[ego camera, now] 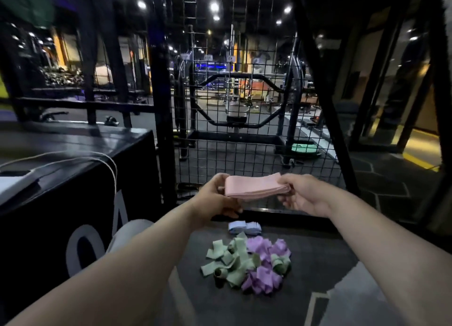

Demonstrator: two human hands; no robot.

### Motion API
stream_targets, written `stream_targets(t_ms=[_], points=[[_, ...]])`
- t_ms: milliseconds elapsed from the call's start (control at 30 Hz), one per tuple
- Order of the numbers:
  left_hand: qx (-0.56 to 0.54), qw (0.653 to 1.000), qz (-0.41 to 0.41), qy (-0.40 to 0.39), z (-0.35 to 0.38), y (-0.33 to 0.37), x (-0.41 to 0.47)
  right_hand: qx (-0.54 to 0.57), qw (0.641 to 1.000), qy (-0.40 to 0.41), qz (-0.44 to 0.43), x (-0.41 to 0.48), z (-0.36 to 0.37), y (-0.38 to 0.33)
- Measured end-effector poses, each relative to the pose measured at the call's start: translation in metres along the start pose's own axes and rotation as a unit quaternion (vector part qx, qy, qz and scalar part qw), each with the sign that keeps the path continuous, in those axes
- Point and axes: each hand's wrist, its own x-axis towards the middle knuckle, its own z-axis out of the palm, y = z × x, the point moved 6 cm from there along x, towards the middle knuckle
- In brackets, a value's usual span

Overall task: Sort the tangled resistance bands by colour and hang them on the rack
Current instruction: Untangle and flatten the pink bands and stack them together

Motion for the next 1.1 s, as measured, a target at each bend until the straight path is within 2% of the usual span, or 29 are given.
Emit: stream_targets(t_ms=[200, 333, 400, 500, 733, 933, 1100], points=[[-0.011, 0.996, -0.076, -0.054, 0.013, 0.007, 0.015, 0.036, 0.998, -0.046, 0.016, 0.016, -0.017, 0.017], [-0.047, 0.988, -0.12, -0.091, 0.026, 0.001, 0.042, 0.062, 0.997, -0.015, 0.032, 0.046, -0.034, 0.027], [-0.027, 0.988, -0.143, -0.057, 0.028, -0.014, 0.064, 0.057, 0.997, 0.005, 0.053, 0.065, -0.041, 0.038], [0.041, 0.987, -0.158, -0.007, 0.025, -0.045, 0.108, 0.025, 0.996, 0.029, 0.078, 0.102, -0.054, 0.056], [0.113, 0.974, -0.196, 0.019, 0.015, -0.122, 0.227, -0.035, 0.988, 0.03, 0.144, 0.224, -0.083, 0.091], [0.084, 0.966, -0.238, 0.05, 0.009, -0.209, 0.329, -0.109, 0.966, -0.031, 0.234, 0.344, -0.11, 0.115], [0.087, 0.946, -0.309, 0.049, 0.02, -0.301, 0.395, -0.143, 0.938, -0.036, 0.312, 0.426, -0.141, 0.184]])
